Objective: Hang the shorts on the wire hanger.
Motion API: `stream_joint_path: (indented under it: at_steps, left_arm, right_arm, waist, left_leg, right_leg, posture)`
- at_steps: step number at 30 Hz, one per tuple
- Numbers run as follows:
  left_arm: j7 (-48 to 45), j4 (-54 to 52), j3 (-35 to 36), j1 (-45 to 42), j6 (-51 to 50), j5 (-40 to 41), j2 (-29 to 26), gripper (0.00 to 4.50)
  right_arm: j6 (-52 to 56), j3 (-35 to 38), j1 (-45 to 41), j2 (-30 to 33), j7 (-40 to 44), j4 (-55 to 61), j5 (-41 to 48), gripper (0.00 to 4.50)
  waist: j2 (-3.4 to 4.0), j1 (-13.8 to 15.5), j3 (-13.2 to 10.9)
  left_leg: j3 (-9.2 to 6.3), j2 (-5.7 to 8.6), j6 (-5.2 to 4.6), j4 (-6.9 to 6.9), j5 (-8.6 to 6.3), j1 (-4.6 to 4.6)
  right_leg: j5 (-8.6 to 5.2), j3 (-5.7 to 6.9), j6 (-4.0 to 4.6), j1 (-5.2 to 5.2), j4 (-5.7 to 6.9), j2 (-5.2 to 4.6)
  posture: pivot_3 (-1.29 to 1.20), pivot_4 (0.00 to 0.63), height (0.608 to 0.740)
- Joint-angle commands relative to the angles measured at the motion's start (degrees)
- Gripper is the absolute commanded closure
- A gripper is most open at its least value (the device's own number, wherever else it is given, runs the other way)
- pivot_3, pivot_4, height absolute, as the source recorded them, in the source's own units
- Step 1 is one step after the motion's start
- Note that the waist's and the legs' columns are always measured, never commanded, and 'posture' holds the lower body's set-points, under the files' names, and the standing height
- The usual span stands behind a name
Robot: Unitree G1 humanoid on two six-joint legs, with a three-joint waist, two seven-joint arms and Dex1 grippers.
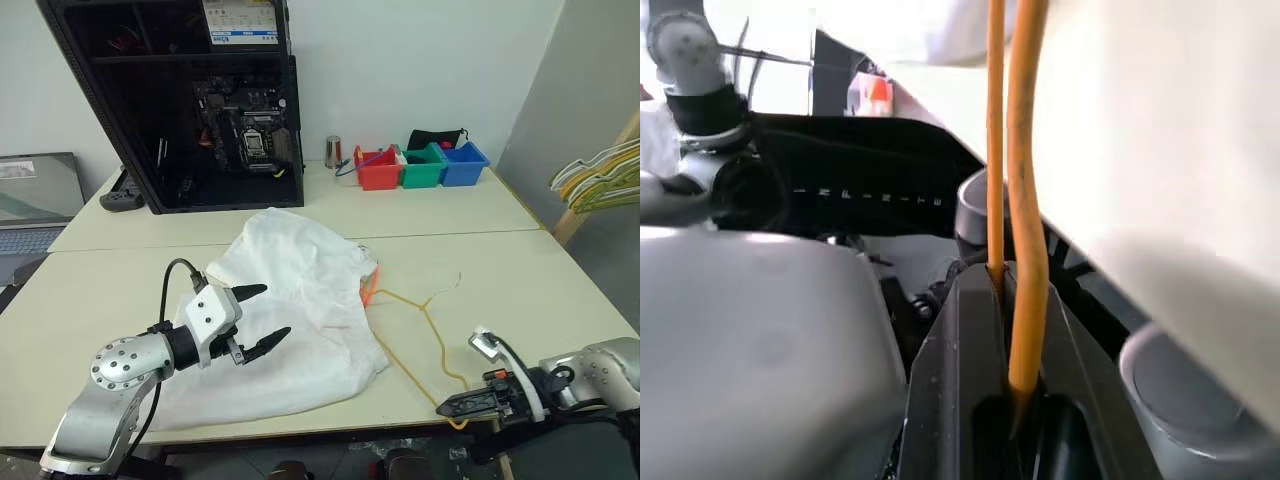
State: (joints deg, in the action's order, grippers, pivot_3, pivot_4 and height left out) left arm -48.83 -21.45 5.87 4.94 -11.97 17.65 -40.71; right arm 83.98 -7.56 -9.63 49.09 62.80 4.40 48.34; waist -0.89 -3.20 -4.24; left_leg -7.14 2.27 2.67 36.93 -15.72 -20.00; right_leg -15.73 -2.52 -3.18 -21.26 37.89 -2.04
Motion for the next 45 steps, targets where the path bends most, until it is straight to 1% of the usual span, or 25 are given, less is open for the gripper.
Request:
stream_joint_path:
  at_steps: [1, 5, 7, 11, 13, 15, 20, 24, 27, 33, 37, 39, 41, 43, 44, 45]
  left_arm:
    - [0.0, -0.6, 0.9, -0.4, 1.2, -0.1, -0.4, 0.02]
    - [0.2, -0.8, 0.7, -0.1, 1.4, -0.5, -0.1, 0.02]
    - [0.3, -0.9, 0.7, 0.0, 1.6, -0.6, 0.0, 0.02]
    - [0.5, -1.0, 0.7, 0.1, 1.7, -0.9, 0.2, 0.02]
    - [0.5, -1.1, 0.6, 0.1, 1.7, -1.0, 0.3, 0.02]
    - [0.5, -1.2, 0.5, 0.1, 1.9, -1.1, 0.3, 0.02]
    - [0.5, -0.8, 0.5, -0.1, 2.2, -1.2, 0.2, 0.02]
    - [0.3, -0.4, 0.2, -0.6, 2.8, -1.6, 0.1, 0.02]
    - [0.3, -0.1, 0.1, -1.0, 2.9, -1.7, 0.2, 0.02]
    - [0.1, 0.3, -0.4, -1.6, 3.2, -1.8, 0.2, 0.02]
    - [-0.1, 0.9, -0.8, -2.2, 3.5, -1.9, 0.2, 0.02]
    - [-0.3, 1.0, -1.1, -2.5, 3.7, -1.9, 0.2, 0.02]
    - [-1.4, 0.5, -1.3, -3.2, 2.4, -1.1, -0.4, 0.02]
    - [-4.1, -0.2, -1.2, -4.6, -0.8, 1.2, -2.3, 0.02]
    - [-5.6, -0.3, -1.0, -6.1, -3.4, 2.9, -3.7, 0.02]
    - [-7.4, -0.3, -0.9, -7.9, -6.3, 4.7, -5.4, 0.02]
  right_arm:
    - [-0.7, -0.2, -1.5, 1.4, -0.6, -3.2, -1.4, 4.50]
    - [-1.1, -1.1, -2.6, 1.2, -0.6, -5.4, -1.8, 4.50]
    - [-0.3, -0.6, -4.7, -0.3, -0.8, -6.5, -0.9, 4.50]
    - [1.1, 1.0, -12.2, -6.1, -2.7, -11.0, -0.2, 4.50]
    - [1.7, 2.1, -14.8, -8.4, -4.4, -14.6, -0.9, 4.50]
    - [2.6, 3.6, -16.8, -10.1, -5.9, -17.7, -1.1, 4.50]
    - [3.3, 4.2, -18.1, -11.5, -7.2, -20.3, -1.8, 4.50]
    - [5.3, 2.9, -17.1, -11.7, -7.3, -17.5, -0.8, 4.50]
    - [5.9, 5.7, -18.2, -14.0, -10.1, -21.2, -2.0, 4.50]
    - [4.3, 10.4, -22.8, -19.2, -14.8, -27.9, -4.1, 4.50]
    - [-1.0, 11.2, -27.2, -20.9, -16.5, -31.1, -6.8, 4.50]
    - [-4.7, 10.2, -29.0, -20.9, -16.6, -30.7, -8.7, 4.50]
    - [-9.0, 7.9, -31.0, -19.6, -16.3, -26.8, -11.1, 4.50]
    - [-13.1, 4.1, -31.4, -16.6, -14.2, -19.0, -13.3, 4.50]
    - [-12.5, 4.4, -32.4, -16.2, -14.7, -16.8, -13.0, 4.50]
    - [-14.7, 3.1, -32.5, -15.0, -14.3, -13.9, -14.2, 4.50]
  waist:
    - [-0.01, 0.1, 0.0]
    - [-0.06, 0.1, 0.0]
    - [-0.07, 0.1, 0.0]
    - [-0.05, -0.3, 0.0]
    - [-0.04, -0.3, 0.0]
    - [-0.04, -0.1, 0.0]
    - [0.01, 0.5, 0.0]
    - [0.03, 0.3, 0.0]
    - [0.03, 0.3, 0.1]
    - [0.08, -0.2, 0.1]
    - [0.13, -0.4, 0.1]
    - [0.17, -0.5, 0.1]
    - [0.18, -0.6, 0.1]
    - [0.21, -0.6, 0.1]
    - [0.22, -0.6, 0.1]
    - [0.21, -0.6, 0.1]
  left_leg:
    - [0.00, 0.01, 0.00, 0.00, 0.00, 0.00]
    - [-0.01, -0.01, 0.00, 0.01, 0.00, 0.02]
    - [-0.01, -0.01, -0.01, 0.02, 0.00, 0.04]
    - [0.11, -0.04, -0.01, 0.04, 0.00, 0.12]
    - [0.17, -0.03, -0.01, 0.04, 0.01, 0.12]
    - [0.11, -0.04, -0.01, 0.03, 0.01, 0.12]
    - [0.00, -0.05, -0.01, -0.02, 0.00, -0.06]
    - [0.08, -0.04, -0.02, -0.02, 0.00, -0.10]
    - [0.10, -0.04, -0.02, -0.01, -0.01, -0.09]
    - [0.12, 0.00, -0.03, -0.01, 0.00, 0.03]
    - [0.13, -0.06, -0.03, -0.01, 0.00, 0.07]
    - [0.11, -0.07, -0.03, -0.01, 0.00, 0.06]
    - [0.11, -0.06, -0.03, -0.01, 0.00, 0.05]
    - [0.11, -0.05, -0.03, 0.00, 0.00, -0.01]
    - [0.09, -0.05, -0.03, 0.00, 0.00, -0.09]
    - [0.06, -0.05, -0.03, 0.01, 0.00, -0.24]
  right_leg:
    - [0.00, -0.01, 0.00, 0.00, -0.02, -0.01]
    - [0.00, 0.01, 0.00, 0.04, -0.04, -0.01]
    - [0.01, 0.02, -0.01, 0.08, -0.04, 0.00]
    - [0.02, 0.01, -0.01, 0.04, 0.01, 0.05]
    - [0.09, 0.03, 0.09, -0.02, 0.02, 0.11]
    - [0.20, 0.06, -0.01, -0.03, 0.03, 0.21]
    - [0.19, 0.11, 0.09, -0.12, -0.03, 0.13]
    - [0.19, 0.01, 0.08, -0.13, -0.11, -0.01]
    - [0.20, 0.01, 0.06, -0.11, -0.12, -0.02]
    - [0.24, 0.03, 0.09, -0.08, -0.04, 0.22]
    - [0.28, 0.01, 0.15, -0.12, 0.05, 0.38]
    - [0.29, 0.01, 0.17, -0.14, 0.07, 0.40]
    - [0.29, 0.00, 0.17, -0.14, 0.05, 0.40]
    - [0.29, 0.00, 0.17, -0.18, 0.04, 0.38]
    - [0.29, 0.00, 0.17, -0.26, 0.04, 0.35]
    - [0.29, 0.03, 0.17, -0.40, 0.04, 0.34]
  posture:
    - [-0.07, 0.009, 0.740]
    - [-0.06, 0.009, 0.740]
    - [-0.06, 0.008, 0.740]
    - [-0.05, 0.010, 0.740]
    - [-0.05, 0.011, 0.740]
    - [-0.05, 0.010, 0.740]
    - [-0.05, 0.010, 0.740]
    - [-0.05, 0.008, 0.740]
    - [-0.05, 0.007, 0.740]
    - [-0.06, 0.004, 0.740]
    - [-0.07, 0.000, 0.740]
    - [-0.07, 0.000, 0.740]
    - [-0.07, 0.000, 0.740]
    - [-0.07, 0.000, 0.740]
    - [-0.07, 0.000, 0.740]
    - [-0.07, 0.000, 0.740]
